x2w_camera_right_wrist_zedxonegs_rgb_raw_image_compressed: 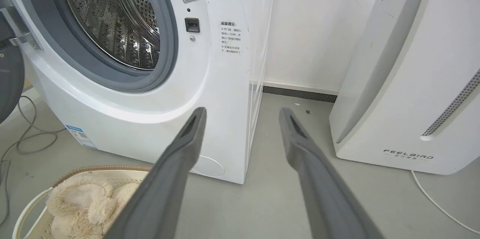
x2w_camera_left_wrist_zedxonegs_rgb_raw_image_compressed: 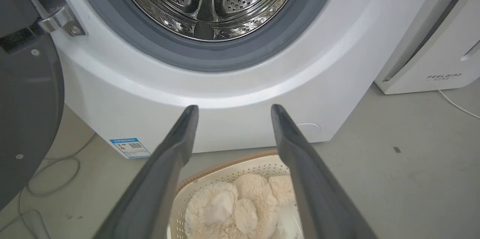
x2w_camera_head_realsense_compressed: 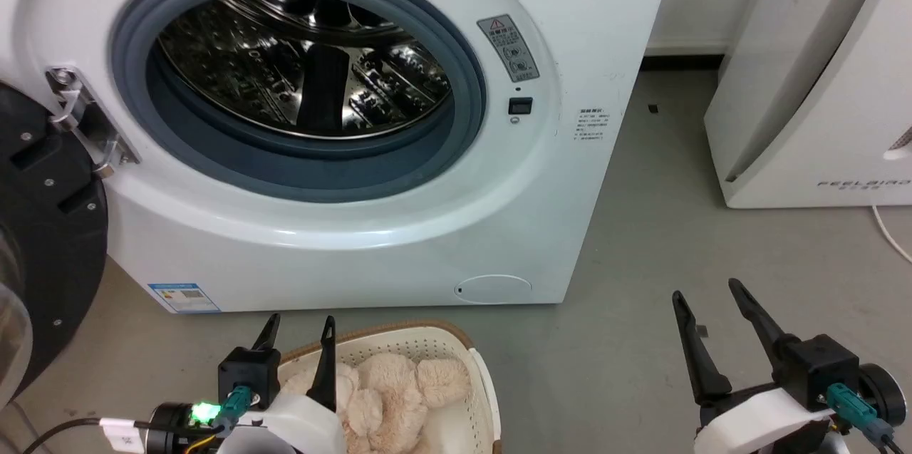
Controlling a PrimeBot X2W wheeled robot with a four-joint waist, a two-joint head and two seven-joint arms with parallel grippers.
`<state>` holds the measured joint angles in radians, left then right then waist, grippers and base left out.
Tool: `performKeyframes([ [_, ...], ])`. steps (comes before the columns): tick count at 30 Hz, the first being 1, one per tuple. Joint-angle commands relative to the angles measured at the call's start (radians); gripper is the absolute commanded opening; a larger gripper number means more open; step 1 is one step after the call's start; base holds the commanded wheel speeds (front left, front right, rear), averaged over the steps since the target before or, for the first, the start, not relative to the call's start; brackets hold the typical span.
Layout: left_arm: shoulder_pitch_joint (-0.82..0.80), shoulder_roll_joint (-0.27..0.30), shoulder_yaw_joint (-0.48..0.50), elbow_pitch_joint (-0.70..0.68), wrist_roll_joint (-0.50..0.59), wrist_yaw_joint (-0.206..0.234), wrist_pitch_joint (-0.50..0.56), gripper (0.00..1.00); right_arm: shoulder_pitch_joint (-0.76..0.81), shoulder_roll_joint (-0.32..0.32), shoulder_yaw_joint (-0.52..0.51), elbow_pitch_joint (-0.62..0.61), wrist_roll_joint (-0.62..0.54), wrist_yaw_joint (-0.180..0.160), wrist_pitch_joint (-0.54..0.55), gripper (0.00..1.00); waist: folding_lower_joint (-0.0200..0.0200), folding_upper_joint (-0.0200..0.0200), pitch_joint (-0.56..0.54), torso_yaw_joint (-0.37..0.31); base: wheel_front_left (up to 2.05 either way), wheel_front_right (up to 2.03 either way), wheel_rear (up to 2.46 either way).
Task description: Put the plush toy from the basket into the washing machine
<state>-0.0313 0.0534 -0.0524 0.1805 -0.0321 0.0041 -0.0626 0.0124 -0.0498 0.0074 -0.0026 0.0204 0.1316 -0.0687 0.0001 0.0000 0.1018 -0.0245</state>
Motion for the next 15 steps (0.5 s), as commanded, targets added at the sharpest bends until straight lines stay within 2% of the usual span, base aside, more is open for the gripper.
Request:
performKeyframes([
  [1, -0.024, 0.007, -0.005, 0.022, -0.008, -0.007, -0.008, 1.00, -0.019, 0.000, 0.002, -0.003, 0.003, 0.000, -0.012, 1.00, 0.0000, 0.0000, 0.012, -0.005, 0.00, 0.00, 0.00],
  [15, -0.123, 0.033, -0.038, 0.197, -0.024, -0.032, -0.020, 1.00, -0.046, 0.000, 0.008, -0.003, 0.013, 0.000, -0.041, 1.00, 0.0000, 0.0000, 0.105, -0.035, 0.00, 0.00, 0.00],
])
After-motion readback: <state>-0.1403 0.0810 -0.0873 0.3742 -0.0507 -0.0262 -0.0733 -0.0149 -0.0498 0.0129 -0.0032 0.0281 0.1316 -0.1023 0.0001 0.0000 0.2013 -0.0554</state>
